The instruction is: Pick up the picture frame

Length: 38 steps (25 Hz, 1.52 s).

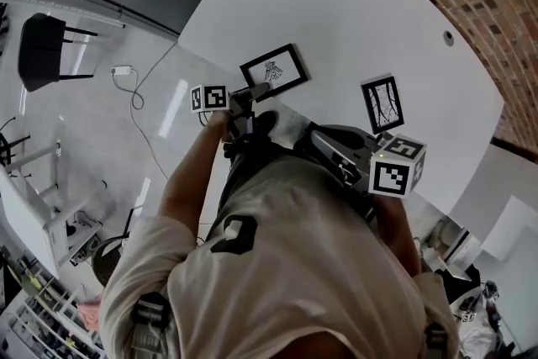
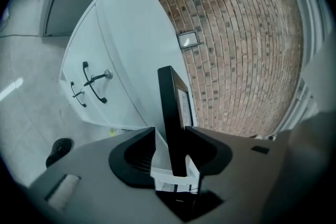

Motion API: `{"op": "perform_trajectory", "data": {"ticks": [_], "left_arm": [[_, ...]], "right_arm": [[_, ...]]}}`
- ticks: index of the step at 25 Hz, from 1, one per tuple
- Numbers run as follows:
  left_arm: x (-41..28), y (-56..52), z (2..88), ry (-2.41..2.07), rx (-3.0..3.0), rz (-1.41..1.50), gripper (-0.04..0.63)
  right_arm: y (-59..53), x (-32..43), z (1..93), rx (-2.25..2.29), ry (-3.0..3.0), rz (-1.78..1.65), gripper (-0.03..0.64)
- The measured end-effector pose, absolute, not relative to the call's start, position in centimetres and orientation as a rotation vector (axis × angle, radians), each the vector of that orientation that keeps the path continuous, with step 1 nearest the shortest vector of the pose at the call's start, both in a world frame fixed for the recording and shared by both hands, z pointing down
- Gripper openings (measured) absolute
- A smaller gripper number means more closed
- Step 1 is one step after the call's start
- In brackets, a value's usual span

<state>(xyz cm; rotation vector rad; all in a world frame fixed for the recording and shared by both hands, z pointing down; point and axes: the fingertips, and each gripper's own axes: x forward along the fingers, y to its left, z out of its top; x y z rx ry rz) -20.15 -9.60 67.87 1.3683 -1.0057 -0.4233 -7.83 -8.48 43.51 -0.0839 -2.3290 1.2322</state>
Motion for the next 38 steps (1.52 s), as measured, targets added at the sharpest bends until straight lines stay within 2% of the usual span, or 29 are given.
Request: {"op": "perform_trajectory", "data": {"ticks": [2,9,16,38], "left_arm": [[-20.4,-9.5,67.6,-0.977,1.367,-0.437,0.136],[-20.4,-8.8,67.5,-0.896,1.332,-0.474,0.115],[-20.6,-8.3,67.4,-0.873,1.341,-0.467,0.063],[-22.5,-4.0,66.8,-0.82,1.375,-0.431,0.044]], "right_arm": [[-8.4,-8.1,43.5,-0.08,-2.336,1.236,0.005],[-7.9,-8.9,43.6,-0.061,-2.356,1.252,0.005],[-7.8,-8.9,44.0,-0.048,-2.364,1.278,0.005],[-3.1,-10.2,43.8,0.146,-2.397,1.29,0.005]]}}
